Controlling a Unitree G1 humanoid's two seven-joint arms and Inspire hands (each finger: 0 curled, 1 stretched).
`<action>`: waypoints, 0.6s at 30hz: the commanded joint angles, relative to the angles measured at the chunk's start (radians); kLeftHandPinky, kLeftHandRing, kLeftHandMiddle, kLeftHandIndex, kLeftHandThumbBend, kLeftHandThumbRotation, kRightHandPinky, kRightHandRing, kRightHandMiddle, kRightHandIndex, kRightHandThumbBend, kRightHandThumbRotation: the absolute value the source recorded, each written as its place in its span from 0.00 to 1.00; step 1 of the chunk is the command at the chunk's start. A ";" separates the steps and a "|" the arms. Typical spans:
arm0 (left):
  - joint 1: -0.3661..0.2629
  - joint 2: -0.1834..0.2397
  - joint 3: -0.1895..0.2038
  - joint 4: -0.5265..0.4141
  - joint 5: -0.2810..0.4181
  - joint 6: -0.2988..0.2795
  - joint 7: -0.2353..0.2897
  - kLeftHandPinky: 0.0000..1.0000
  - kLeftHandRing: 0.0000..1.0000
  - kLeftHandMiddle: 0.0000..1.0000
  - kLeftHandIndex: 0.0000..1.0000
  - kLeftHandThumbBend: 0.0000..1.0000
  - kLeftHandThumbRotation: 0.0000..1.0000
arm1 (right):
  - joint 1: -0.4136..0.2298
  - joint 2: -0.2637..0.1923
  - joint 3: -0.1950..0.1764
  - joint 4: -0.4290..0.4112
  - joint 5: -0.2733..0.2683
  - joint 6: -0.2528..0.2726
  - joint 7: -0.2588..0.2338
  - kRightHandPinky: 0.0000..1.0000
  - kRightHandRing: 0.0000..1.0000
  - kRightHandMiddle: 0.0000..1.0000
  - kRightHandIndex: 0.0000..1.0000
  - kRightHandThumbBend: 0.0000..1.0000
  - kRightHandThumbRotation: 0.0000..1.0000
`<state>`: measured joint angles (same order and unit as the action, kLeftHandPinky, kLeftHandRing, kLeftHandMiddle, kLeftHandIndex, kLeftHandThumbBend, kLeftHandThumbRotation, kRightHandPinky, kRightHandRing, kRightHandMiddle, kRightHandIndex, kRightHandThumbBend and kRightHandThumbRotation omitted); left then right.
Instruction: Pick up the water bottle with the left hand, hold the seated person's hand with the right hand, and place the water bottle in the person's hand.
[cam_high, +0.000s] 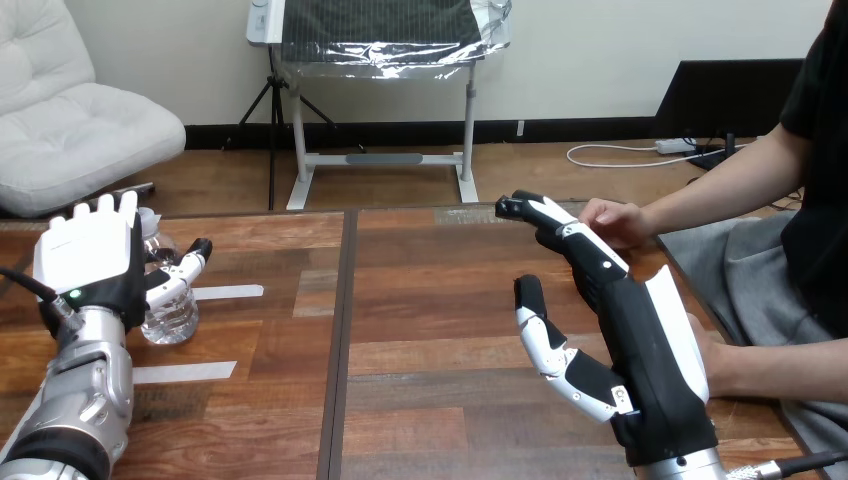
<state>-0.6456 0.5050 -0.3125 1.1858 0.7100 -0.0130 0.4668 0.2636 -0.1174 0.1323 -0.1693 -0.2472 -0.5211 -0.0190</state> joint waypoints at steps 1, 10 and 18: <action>-0.041 -0.006 -0.011 -0.008 -0.013 -0.007 0.011 1.00 0.99 0.99 0.97 0.51 1.00 | -0.070 -0.006 -0.016 -0.015 0.016 -0.021 0.004 0.89 0.89 0.88 0.79 0.05 0.00; -0.031 -0.013 -0.012 -0.008 -0.025 -0.011 0.015 1.00 0.99 0.99 0.97 0.50 1.00 | -0.069 -0.012 -0.020 -0.018 0.018 -0.022 0.012 0.88 0.88 0.87 0.78 0.05 0.00; -0.023 -0.019 -0.014 -0.001 -0.039 -0.022 0.025 1.00 0.98 0.99 0.96 0.51 1.00 | -0.066 -0.014 -0.023 -0.024 0.026 -0.015 0.022 0.87 0.87 0.86 0.77 0.05 0.00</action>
<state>-0.6449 0.4977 -0.3130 1.1859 0.6766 -0.0209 0.4722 0.2636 -0.1262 0.1185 -0.1693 -0.2349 -0.5212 -0.0031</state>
